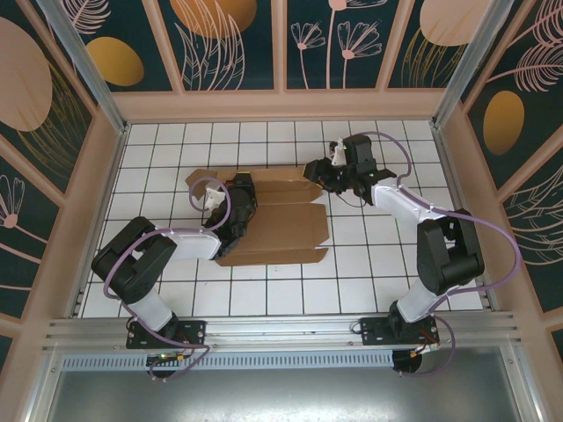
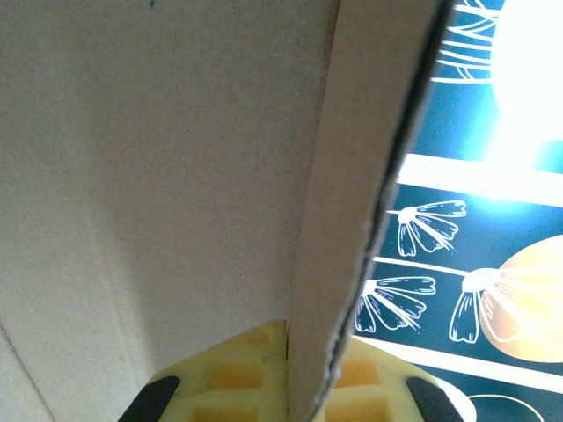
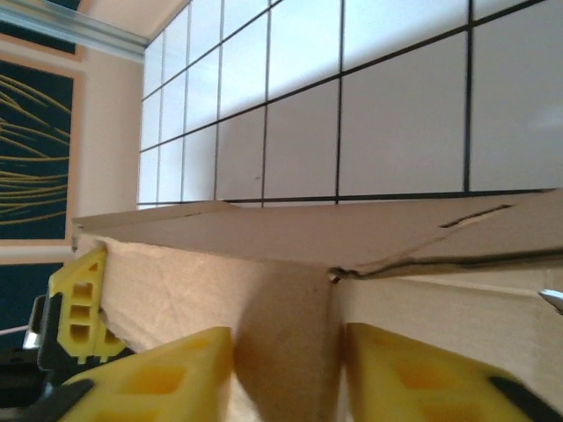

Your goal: Fold the paper box

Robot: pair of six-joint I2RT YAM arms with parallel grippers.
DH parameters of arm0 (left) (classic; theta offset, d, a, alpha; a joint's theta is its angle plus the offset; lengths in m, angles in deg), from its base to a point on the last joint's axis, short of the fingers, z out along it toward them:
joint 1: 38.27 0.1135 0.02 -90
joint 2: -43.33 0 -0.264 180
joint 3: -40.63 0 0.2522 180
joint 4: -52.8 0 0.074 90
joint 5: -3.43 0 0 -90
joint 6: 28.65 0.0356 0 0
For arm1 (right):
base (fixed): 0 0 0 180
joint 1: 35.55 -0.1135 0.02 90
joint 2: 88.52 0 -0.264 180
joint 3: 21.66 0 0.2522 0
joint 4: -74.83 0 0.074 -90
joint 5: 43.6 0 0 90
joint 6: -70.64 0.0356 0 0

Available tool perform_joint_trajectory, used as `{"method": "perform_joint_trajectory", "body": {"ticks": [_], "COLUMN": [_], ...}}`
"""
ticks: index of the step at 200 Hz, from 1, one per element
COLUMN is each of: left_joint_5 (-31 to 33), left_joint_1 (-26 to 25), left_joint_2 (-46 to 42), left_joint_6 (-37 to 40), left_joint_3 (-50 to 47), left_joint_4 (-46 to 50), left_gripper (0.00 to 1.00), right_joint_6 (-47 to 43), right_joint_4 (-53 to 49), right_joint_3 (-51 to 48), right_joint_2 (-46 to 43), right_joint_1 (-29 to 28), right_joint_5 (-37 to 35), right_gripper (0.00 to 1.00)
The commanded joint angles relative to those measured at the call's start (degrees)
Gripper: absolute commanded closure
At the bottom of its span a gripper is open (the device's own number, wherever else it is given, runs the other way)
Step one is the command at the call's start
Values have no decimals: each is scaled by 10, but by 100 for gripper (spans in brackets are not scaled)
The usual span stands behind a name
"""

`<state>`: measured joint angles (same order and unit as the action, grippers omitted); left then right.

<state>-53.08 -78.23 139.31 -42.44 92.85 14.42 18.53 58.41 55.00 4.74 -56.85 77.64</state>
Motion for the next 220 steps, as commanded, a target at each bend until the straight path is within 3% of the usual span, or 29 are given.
{"method": "perform_joint_trajectory", "body": {"ticks": [1, 21, 50, 77, 101, 129, 167, 193, 220], "left_joint_5": [-15, -11, -4, 4, 9, 6, 6, 3, -3], "left_joint_1": [-1, -1, -1, 0, -1, -1, -1, -1, -1], "left_joint_2": [15, 14, 11, 4, 3, 8, 11, 10, 10], "left_joint_6": [-20, -20, -20, -18, -17, -17, -19, -16, -13], "left_joint_3": [-9, -9, -7, 4, 15, 22, 25, 27, 29], "left_joint_4": [-2, 0, 11, 43, 58, 62, 65, 73, 83], "left_gripper": [100, 100, 100, 100, 100, 100, 100, 100, 100], "right_joint_6": [9, 0, -52, -97, -114, -108, -60, -38, -22], "right_joint_4": [22, 11, -42, -72, -58, -32, 91, 182, 202], "right_joint_3": [-11, -8, 0, -41, -114, -167, -195, -180, -153], "right_joint_2": [-14, -16, -41, -110, -166, -161, -87, -39, 1], "right_joint_1": [9, 14, 17, 15, 8, -23, -58, -50, -24], "right_joint_5": [4, -5, -55, -118, -144, -158, -170, -188, -203], "right_gripper": [68, 65, 51, 49, 65, 85, 91, 92, 92]}}
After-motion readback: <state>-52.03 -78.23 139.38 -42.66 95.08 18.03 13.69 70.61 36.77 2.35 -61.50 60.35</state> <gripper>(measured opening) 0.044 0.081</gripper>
